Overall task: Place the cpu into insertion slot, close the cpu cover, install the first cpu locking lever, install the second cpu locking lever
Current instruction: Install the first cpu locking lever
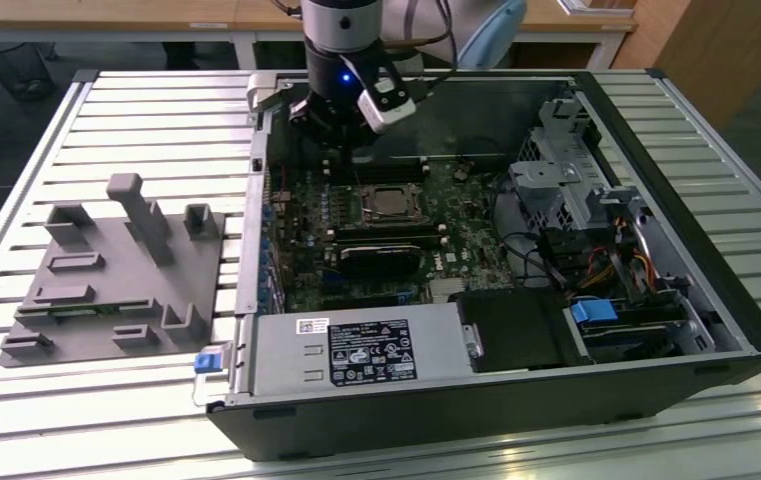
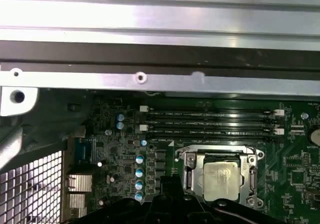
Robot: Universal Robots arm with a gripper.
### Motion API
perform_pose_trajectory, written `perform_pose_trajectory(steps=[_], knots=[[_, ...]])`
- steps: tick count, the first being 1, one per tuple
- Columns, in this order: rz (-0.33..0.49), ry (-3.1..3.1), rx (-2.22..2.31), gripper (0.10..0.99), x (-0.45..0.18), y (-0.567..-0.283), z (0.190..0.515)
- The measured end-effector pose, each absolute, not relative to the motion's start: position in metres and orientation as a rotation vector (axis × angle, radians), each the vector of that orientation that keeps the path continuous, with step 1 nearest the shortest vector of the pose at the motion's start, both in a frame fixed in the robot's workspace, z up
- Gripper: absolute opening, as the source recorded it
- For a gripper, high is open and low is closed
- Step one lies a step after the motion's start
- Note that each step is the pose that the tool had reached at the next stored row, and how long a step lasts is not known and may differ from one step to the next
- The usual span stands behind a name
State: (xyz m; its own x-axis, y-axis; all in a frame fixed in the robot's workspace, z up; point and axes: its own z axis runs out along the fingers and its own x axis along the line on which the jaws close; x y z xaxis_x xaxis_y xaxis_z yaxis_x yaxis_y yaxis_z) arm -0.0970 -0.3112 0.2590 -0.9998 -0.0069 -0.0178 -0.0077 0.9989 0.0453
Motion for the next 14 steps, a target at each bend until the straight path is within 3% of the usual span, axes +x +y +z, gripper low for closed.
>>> perform_pose_trajectory(steps=[14], knots=[[0.071, 3.123, -0.011, 0.106, -0.101, -0.294, 0.255]])
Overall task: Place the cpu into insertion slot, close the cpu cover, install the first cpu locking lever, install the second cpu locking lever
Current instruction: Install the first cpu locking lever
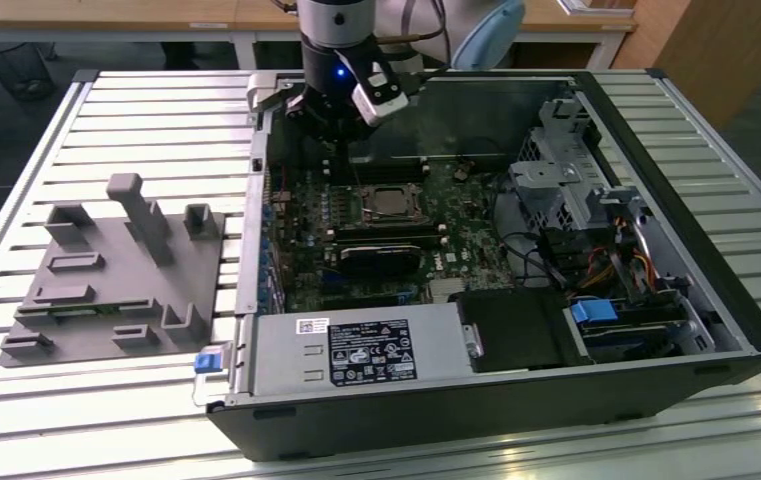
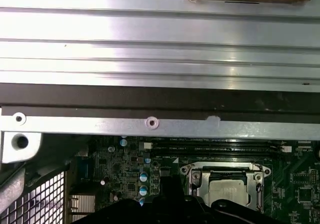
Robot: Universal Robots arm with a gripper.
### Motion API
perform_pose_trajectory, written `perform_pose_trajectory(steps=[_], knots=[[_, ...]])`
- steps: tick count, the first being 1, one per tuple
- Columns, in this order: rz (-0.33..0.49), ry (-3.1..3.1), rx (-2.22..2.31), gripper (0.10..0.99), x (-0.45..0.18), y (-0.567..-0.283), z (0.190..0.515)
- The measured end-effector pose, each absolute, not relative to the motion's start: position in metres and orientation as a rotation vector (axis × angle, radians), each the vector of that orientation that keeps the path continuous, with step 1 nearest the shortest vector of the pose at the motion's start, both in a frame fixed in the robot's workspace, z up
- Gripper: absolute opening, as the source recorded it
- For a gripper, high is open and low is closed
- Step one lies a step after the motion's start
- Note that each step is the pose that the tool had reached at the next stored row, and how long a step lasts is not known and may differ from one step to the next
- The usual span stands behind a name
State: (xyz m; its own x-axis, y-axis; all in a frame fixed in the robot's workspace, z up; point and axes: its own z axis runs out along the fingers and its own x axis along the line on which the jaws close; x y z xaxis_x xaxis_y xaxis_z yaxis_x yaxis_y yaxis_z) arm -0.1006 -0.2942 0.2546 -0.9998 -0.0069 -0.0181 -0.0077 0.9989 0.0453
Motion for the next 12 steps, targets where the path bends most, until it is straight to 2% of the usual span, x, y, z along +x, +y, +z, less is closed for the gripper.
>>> perform_pose_trajectory(steps=[12], knots=[[0.071, 3.123, -0.011, 0.106, -0.087, -0.294, 0.254]])
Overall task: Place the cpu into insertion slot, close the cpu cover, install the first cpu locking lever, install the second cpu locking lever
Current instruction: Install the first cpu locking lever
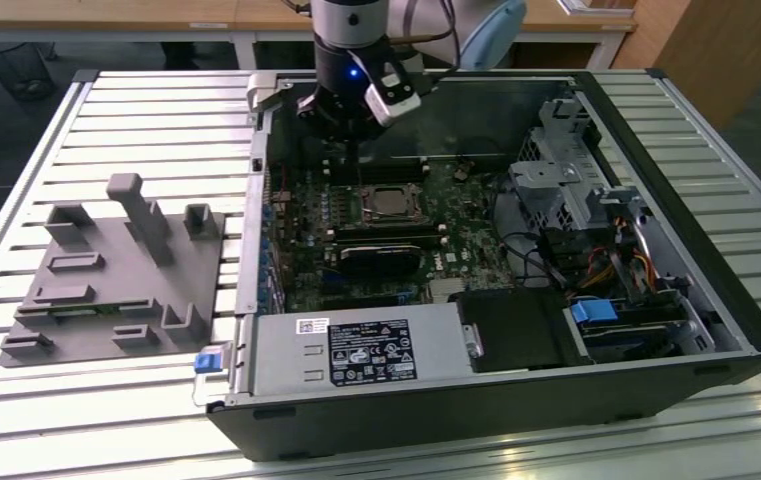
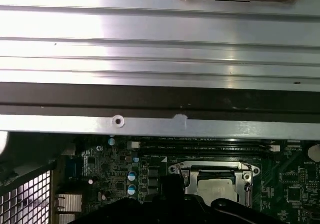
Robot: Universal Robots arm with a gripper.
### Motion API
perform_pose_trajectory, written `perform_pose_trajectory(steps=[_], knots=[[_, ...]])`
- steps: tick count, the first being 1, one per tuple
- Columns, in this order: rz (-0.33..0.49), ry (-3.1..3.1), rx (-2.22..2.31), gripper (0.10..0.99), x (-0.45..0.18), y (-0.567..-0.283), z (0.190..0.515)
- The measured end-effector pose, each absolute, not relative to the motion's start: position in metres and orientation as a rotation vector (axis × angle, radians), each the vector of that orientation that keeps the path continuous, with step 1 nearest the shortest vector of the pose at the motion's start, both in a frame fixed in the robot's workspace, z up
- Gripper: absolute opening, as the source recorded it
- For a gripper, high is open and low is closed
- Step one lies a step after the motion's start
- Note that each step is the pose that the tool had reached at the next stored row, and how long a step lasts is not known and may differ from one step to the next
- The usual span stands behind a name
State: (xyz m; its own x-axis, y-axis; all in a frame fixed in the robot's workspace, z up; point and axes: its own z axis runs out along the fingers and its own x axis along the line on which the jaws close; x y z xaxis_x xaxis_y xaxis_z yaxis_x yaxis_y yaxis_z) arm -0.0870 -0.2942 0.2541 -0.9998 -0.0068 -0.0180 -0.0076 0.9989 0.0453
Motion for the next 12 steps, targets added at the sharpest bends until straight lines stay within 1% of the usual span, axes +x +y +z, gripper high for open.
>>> perform_pose_trajectory(steps=[12], knots=[[0.071, 3.123, -0.011, 0.106, -0.063, -0.294, 0.251]])
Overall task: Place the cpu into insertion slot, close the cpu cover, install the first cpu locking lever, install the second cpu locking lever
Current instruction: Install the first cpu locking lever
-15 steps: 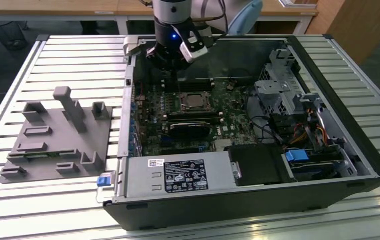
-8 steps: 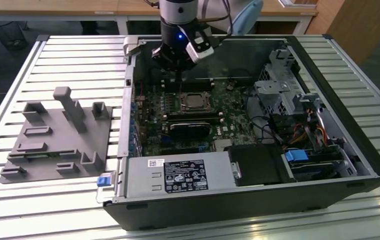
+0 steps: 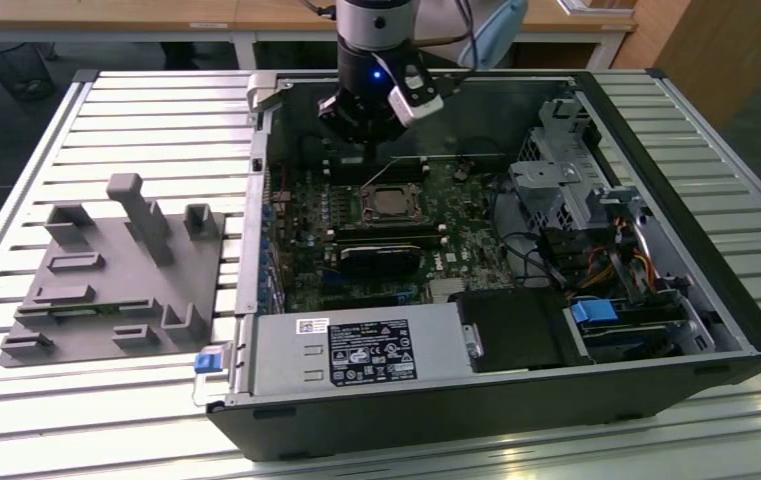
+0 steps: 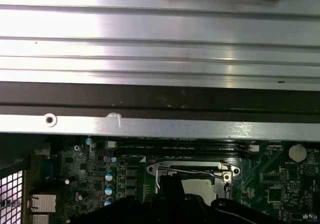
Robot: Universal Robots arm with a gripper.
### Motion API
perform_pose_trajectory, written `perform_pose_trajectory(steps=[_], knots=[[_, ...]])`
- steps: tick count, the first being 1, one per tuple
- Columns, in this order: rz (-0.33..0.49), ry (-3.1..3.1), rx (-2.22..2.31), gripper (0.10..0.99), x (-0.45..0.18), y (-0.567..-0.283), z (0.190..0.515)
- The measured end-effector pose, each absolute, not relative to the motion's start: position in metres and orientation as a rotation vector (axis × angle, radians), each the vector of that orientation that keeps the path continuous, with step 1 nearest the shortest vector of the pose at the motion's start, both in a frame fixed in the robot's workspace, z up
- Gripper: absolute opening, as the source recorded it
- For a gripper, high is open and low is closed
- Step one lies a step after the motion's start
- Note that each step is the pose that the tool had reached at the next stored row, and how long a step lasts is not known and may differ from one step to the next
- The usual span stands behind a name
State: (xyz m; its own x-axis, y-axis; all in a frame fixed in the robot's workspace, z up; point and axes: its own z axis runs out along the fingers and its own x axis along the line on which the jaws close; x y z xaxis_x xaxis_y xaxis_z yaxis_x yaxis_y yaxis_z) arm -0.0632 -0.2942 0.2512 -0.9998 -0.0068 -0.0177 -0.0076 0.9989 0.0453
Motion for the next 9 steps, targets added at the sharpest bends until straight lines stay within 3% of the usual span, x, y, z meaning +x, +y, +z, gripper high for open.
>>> perform_pose_trajectory(steps=[9], knots=[[0.071, 3.123, -0.011, 0.106, -0.0589, -0.2942, 0.2495]])
